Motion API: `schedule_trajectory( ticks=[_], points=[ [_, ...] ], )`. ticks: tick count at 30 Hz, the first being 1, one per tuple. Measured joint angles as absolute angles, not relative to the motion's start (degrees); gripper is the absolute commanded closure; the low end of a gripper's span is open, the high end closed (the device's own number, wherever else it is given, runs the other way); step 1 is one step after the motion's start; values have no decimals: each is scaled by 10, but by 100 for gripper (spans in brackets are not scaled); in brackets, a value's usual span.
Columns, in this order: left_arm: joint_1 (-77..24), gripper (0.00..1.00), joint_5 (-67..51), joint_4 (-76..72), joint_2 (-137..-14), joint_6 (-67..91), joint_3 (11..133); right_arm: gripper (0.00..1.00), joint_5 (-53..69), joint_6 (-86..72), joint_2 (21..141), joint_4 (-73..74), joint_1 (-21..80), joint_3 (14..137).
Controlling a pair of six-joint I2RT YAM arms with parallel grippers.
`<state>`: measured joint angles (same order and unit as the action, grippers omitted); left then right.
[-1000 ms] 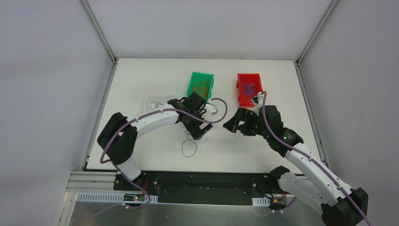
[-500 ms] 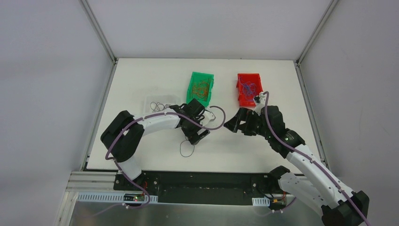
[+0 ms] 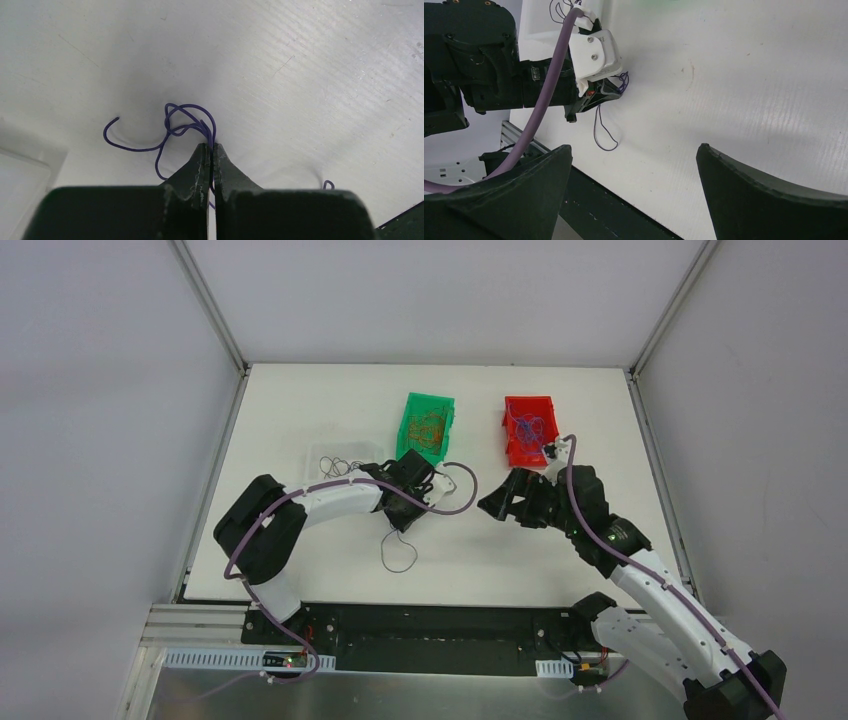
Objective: Untangle the cables
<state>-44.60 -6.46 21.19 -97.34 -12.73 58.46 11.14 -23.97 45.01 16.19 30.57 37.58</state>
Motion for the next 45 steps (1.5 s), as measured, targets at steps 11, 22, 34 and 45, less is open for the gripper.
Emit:
schedule_trajectory(
  ticks=[11,22,34,45],
  points=[
    [-446,100,-43,218,-940,-68,590,1,92,-248,449,166,305,376],
    [-398,100,50,217,-794,19,646,2,88,-255,456,165,304,376],
    [-256,100,84,182,-784,34,688,2,91,-263,470,163,303,376],
    [-228,100,192,3,-829,-4,615,2,94,-266,470,161,302,376]
  ],
)
